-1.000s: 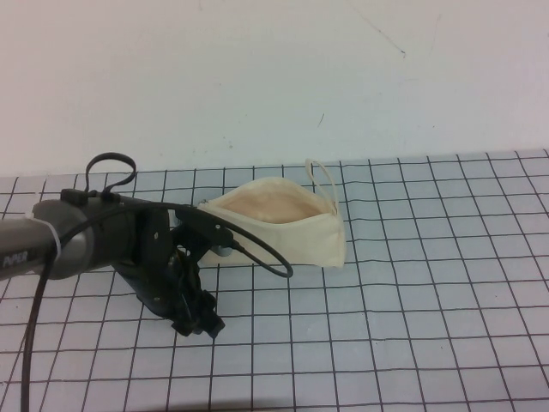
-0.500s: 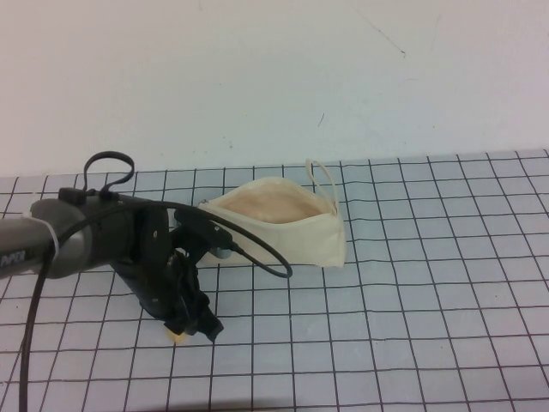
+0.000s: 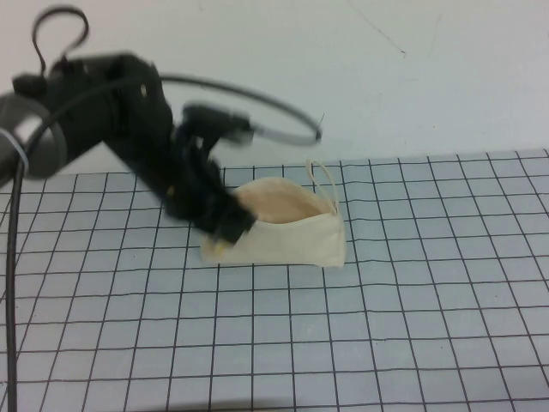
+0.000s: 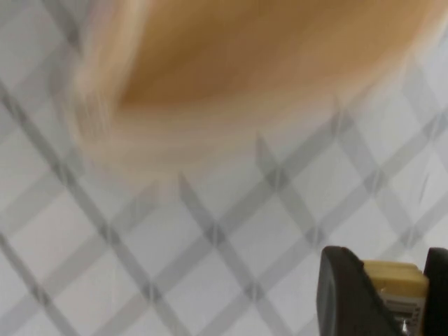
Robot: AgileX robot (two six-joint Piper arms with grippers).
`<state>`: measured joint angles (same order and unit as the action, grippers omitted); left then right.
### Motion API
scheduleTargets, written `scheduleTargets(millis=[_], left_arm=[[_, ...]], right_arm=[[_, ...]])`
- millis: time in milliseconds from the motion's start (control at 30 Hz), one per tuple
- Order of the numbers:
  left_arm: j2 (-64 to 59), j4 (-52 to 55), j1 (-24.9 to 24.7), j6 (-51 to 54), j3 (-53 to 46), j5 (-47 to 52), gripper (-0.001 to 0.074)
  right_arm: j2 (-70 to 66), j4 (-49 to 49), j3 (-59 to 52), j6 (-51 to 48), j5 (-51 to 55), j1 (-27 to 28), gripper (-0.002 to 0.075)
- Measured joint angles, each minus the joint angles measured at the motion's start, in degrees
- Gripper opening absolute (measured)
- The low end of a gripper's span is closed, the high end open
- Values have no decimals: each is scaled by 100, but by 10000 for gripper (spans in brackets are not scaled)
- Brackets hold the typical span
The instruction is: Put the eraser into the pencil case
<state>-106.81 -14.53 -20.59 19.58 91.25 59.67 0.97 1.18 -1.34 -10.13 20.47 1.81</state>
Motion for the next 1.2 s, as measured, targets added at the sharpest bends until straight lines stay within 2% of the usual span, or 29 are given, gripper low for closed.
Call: scheduleTargets(millis=[200,300,500,600,700,800,867,967,1200], left_arm=[[3,-598,0,111,494,-1488,181],[-103,-641,0,268,494,-1824,188],[-461,-628,0,562,494,-1942,365],[-485,-562,0,599,494,-2108,379],[-452,-410,0,599,607,-2216,295],[-279,-114,0,474,728,-2249,115],[-45,63,0,384,775,-2286,48],[435,374,0,178,776,-2413,15],[1784,1307,0,-63,601,-2922,1]], right_arm=[[0,0,0,0,0,0,-1],[0,0,0,0,0,0,-1],[0,0,0,0,0,0,-1],[0,0,0,0,0,0,-1],[0,0,0,0,0,0,-1],[0,0,0,0,0,0,-1],[0,0,0,0,0,0,-1],[0,0,0,0,0,0,-1],[0,0,0,0,0,0,-1]])
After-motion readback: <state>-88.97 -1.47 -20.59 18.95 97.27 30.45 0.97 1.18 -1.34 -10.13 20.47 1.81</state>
